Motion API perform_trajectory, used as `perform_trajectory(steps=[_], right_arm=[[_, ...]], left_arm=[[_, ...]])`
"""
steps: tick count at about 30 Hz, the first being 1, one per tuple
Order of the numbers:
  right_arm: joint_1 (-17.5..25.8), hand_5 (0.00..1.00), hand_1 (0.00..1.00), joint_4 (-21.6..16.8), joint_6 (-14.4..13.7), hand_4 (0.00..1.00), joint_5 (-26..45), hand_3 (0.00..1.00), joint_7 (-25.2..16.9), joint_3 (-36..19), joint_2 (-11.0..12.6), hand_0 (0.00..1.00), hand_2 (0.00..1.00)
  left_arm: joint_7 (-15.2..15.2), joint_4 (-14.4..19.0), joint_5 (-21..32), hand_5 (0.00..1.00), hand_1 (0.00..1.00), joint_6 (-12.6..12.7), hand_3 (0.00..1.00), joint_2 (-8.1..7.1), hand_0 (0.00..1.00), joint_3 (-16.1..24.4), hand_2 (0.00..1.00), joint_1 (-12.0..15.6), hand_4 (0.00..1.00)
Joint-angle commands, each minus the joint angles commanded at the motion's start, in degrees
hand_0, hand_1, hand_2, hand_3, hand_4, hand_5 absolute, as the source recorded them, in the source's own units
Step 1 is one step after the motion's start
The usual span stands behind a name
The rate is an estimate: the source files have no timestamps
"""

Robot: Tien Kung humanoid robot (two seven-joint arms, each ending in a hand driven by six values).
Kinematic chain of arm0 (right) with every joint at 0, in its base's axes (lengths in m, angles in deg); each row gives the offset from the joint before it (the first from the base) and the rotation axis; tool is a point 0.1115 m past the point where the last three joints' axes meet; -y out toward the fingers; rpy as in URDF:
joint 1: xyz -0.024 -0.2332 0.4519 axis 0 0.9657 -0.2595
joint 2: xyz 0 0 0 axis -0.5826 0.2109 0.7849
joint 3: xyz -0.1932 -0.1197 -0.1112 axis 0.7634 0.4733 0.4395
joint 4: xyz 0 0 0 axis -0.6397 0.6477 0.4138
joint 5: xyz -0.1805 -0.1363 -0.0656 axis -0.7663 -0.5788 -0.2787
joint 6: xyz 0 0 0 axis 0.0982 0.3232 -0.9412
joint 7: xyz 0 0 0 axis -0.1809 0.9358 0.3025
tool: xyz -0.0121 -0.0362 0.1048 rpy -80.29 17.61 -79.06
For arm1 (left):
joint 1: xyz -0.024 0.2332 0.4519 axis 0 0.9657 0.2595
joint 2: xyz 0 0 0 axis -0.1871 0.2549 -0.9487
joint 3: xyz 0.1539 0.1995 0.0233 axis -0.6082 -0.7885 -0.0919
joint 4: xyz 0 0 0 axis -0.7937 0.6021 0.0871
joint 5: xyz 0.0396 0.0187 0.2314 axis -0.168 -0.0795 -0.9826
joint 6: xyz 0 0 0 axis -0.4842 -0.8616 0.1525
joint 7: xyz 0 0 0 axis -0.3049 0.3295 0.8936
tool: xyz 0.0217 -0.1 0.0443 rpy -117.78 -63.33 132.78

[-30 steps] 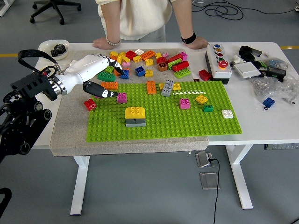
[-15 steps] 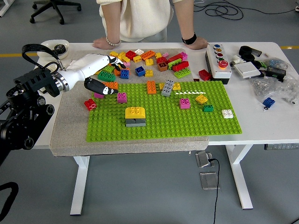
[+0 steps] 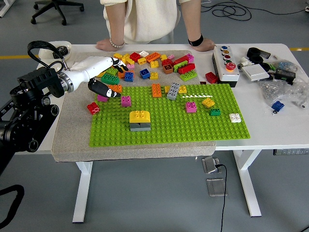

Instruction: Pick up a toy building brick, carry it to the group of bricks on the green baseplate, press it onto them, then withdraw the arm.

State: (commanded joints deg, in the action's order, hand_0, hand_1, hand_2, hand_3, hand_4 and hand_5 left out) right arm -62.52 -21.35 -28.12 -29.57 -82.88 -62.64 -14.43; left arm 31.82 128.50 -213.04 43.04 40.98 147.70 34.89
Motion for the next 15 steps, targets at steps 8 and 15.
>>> perform_trajectory(steps=[8,15], right_arm=[[0.12,0.523,0.643,0.00,0.12,0.827,-1.04,0.618,0.16,-0.22,-0.06,0.745,0.682],[0.04,0.522,0.645,0.00,0.24,0.828,-1.14,0.619,0.14,-0.01,0.02,0.745,0.682]], left_arm=[[2.63,-1.67,0.00,0.205,0.805,-2.25,0.789,1.27,0.790,0.38,0.755,-1.01,0.929],[4.75,-4.05,0.00,0.207,0.812,-4.81,0.818,2.65,0.790,1.42,0.781,-2.29,0.929]])
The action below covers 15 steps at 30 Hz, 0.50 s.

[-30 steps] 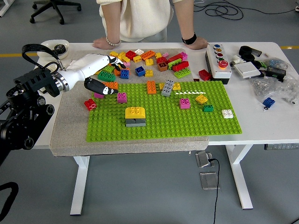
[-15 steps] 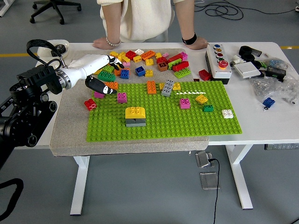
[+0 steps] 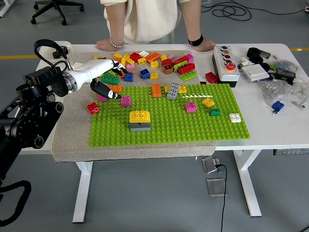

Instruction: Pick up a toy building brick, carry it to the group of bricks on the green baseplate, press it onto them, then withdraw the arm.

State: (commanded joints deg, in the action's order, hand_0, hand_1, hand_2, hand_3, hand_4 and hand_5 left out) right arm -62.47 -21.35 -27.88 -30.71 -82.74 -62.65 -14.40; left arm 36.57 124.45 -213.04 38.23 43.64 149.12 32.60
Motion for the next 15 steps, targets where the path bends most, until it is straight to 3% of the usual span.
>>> perform_trajectory(steps=[4,8,9,14,15], right_arm=[[-0.08,0.520,0.645,0.00,0.08,0.828,-0.05,0.619,-0.01,0.10,0.06,0.745,0.682],[-0.25,0.520,0.645,0.00,0.11,0.828,0.12,0.619,-0.06,0.26,0.07,0.745,0.682],[-0.28,0.519,0.646,0.00,0.12,0.829,0.18,0.620,-0.06,0.30,0.07,0.743,0.683],[-0.37,0.519,0.646,0.00,0.16,0.829,0.40,0.620,-0.06,0.44,0.06,0.743,0.683],[-0.39,0.519,0.646,0.00,0.17,0.829,0.42,0.621,-0.07,0.43,0.07,0.744,0.683]], left_arm=[[0.89,-1.28,0.00,0.204,0.840,-0.52,0.856,0.83,0.802,0.59,0.810,-0.92,0.928],[1.69,-3.24,0.00,0.204,0.840,0.57,0.856,1.81,0.802,1.40,0.810,-2.07,0.928],[1.78,-3.53,0.00,0.084,0.817,0.92,0.851,1.96,0.798,1.50,0.783,-2.22,0.793],[2.52,-4.95,0.00,0.084,0.817,3.47,0.851,2.80,0.798,2.03,0.783,-2.85,0.793],[2.66,-5.09,0.00,0.025,0.759,3.93,0.777,2.91,0.755,2.09,0.677,-2.88,0.671]])
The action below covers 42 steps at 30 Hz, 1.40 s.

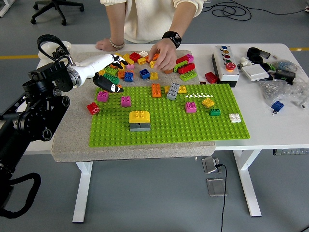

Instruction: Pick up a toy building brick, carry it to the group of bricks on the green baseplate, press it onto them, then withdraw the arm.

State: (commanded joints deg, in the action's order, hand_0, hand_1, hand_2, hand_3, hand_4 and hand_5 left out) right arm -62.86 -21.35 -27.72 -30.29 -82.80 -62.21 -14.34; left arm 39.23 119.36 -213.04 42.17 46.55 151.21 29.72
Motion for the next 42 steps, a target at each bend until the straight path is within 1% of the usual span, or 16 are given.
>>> perform_trajectory(steps=[5,6,11,12,16,17,18,23,24,29,30,34,36,41,42], right_arm=[[-0.10,0.519,0.646,0.00,-0.05,0.829,0.18,0.621,-0.06,-0.04,0.05,0.744,0.683],[-0.10,0.518,0.645,0.00,-0.05,0.829,0.18,0.621,-0.06,-0.04,0.06,0.744,0.683],[-0.07,0.518,0.645,0.00,-0.05,0.829,0.23,0.621,-0.07,-0.11,0.07,0.744,0.683],[-0.10,0.518,0.645,0.00,-0.07,0.828,0.26,0.621,-0.09,-0.12,0.08,0.745,0.681],[-0.16,0.518,0.645,0.00,-0.08,0.828,0.28,0.621,-0.11,-0.18,0.09,0.745,0.681],[-0.18,0.518,0.645,0.00,-0.08,0.828,0.31,0.621,-0.11,-0.20,0.08,0.745,0.681],[-0.18,0.518,0.645,0.00,-0.08,0.828,0.33,0.621,-0.10,-0.20,0.08,0.744,0.683],[-0.19,0.518,0.645,0.00,-0.08,0.828,0.37,0.621,-0.11,-0.24,0.06,0.744,0.683],[-0.20,0.517,0.645,0.00,-0.08,0.828,0.38,0.621,-0.11,-0.25,0.06,0.744,0.682],[-0.25,0.517,0.645,0.00,-0.11,0.828,0.48,0.621,-0.11,-0.23,0.04,0.744,0.682],[-0.24,0.518,0.646,0.00,-0.12,0.828,0.51,0.621,-0.11,-0.21,0.03,0.744,0.682],[-0.24,0.518,0.646,0.00,-0.13,0.828,0.54,0.621,-0.13,-0.15,0.02,0.744,0.682],[-0.26,0.518,0.645,0.00,-0.15,0.828,0.54,0.621,-0.13,-0.15,0.03,0.745,0.682],[-0.20,0.518,0.645,0.00,-0.11,0.828,0.45,0.621,-0.12,-0.12,0.00,0.745,0.682],[-0.19,0.520,0.645,0.00,-0.11,0.827,0.44,0.621,-0.12,-0.11,-0.01,0.745,0.682]], left_arm=[[0.56,-0.31,0.00,0.025,0.759,1.62,0.777,0.35,0.755,0.50,0.677,-0.05,0.671],[0.57,-0.32,0.00,0.002,0.736,1.68,0.689,0.36,0.667,0.52,0.630,-0.05,0.485],[0.74,-0.48,0.00,0.002,0.736,2.19,0.689,0.55,0.667,0.84,0.630,-0.21,0.485],[0.79,-0.49,0.00,0.002,0.719,2.21,0.616,0.59,0.646,0.92,0.596,-0.26,0.401],[0.75,-0.52,0.00,0.002,0.719,1.82,0.616,0.65,0.646,1.20,0.596,-0.30,0.401],[0.67,-0.51,0.00,0.002,0.719,1.18,0.616,0.69,0.646,1.30,0.596,-0.32,0.401],[0.61,-0.52,0.00,0.002,0.750,0.84,0.727,0.72,0.704,1.35,0.649,-0.32,0.546],[0.35,-0.71,0.00,0.002,0.750,-0.98,0.727,0.89,0.704,1.63,0.649,-0.28,0.546],[0.34,-0.74,0.00,0.075,0.810,-1.20,0.826,0.91,0.803,1.67,0.763,-0.29,0.754],[0.38,-0.93,0.00,0.075,0.810,-1.96,0.826,1.03,0.803,1.90,0.763,-0.34,0.754],[0.41,-1.05,0.00,0.074,0.844,-2.12,0.857,1.08,0.839,1.93,0.795,-0.37,0.788],[0.43,-1.60,0.00,0.074,0.844,-2.44,0.857,1.22,0.839,1.92,0.795,-0.33,0.788],[0.39,-1.90,0.00,0.074,0.841,-2.38,0.843,1.31,0.841,1.75,0.783,-0.15,0.803],[0.13,-2.92,0.00,0.074,0.841,-1.55,0.843,1.60,0.841,1.38,0.783,0.62,0.803],[0.06,-3.05,0.00,0.078,0.823,-1.43,0.811,1.63,0.836,1.35,0.750,0.72,0.805]])
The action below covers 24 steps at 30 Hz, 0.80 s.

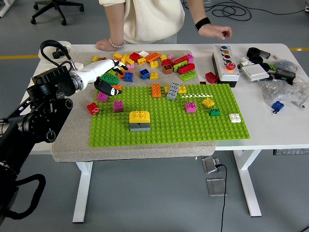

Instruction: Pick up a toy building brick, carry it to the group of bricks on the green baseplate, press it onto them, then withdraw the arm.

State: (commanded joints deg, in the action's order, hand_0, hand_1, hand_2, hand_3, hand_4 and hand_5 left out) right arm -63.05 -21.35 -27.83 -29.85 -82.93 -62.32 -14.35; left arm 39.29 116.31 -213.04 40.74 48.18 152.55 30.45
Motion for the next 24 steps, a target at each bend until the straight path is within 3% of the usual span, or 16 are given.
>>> perform_trajectory(steps=[24], right_arm=[[0.13,0.520,0.645,0.00,0.10,0.828,-0.21,0.623,0.02,0.47,0.02,0.745,0.682]], left_arm=[[-0.80,-4.02,0.00,0.111,0.814,2.60,0.790,-0.78,0.828,-1.85,0.738,3.18,0.842]])
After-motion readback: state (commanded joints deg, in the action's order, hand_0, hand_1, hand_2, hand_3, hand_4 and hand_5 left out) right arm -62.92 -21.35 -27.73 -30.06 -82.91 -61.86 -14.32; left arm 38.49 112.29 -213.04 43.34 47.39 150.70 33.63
